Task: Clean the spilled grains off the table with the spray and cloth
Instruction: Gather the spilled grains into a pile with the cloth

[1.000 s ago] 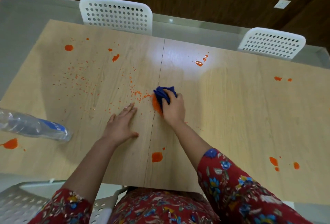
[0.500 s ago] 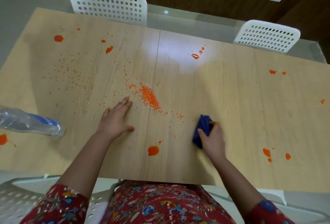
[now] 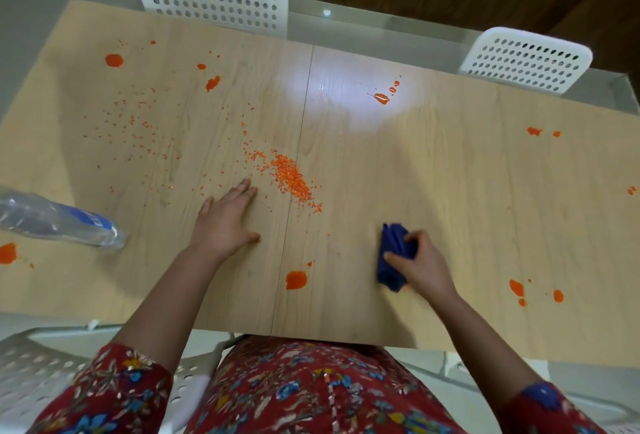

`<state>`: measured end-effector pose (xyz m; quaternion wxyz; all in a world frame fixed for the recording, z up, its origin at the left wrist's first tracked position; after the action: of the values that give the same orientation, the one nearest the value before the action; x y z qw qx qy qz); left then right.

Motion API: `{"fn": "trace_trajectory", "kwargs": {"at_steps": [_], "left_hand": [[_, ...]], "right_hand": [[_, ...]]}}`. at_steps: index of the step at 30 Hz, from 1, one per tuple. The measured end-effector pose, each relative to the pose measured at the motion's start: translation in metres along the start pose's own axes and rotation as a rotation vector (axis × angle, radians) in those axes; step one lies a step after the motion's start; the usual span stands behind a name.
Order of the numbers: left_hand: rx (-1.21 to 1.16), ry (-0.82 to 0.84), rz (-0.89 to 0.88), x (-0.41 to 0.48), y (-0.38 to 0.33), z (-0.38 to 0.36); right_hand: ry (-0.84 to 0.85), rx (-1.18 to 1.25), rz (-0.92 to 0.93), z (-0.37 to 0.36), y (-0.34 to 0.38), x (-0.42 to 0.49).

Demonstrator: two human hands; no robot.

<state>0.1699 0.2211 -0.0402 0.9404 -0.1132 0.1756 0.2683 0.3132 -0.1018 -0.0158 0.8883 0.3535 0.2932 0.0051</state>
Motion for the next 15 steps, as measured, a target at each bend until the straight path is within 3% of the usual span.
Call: {"fn": "trace_trajectory", "kwargs": {"at_steps": [3, 9, 15], "left_hand": [[0.019, -0.086, -0.028, -0.01, -0.006, 0.003], [-0.049, -0.227, -0.024, -0.049, -0.009, -0.01], [-0.058, -0.316, 0.075, -0.078, 0.022, -0.03]], "right_hand": [[0.045, 0.025, 0.085, -0.036, 0.009, -0.019], [0.155, 0.012, 0.358, -0.112, 0.099, 0.013], [0.281, -0.384, 0.832, -0.068, 0.106, 0.014]]}}
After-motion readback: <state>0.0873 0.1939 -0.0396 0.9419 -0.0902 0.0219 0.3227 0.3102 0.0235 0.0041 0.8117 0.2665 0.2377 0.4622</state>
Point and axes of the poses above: each hand's wrist, its own x-axis towards the middle knuckle, its own z-axis out of the back of the hand, y = z × x, the point moved 7 cm from there along x, towards the middle knuckle, and after that the axes turned 15 degrees about x, right-handed, at the moved point
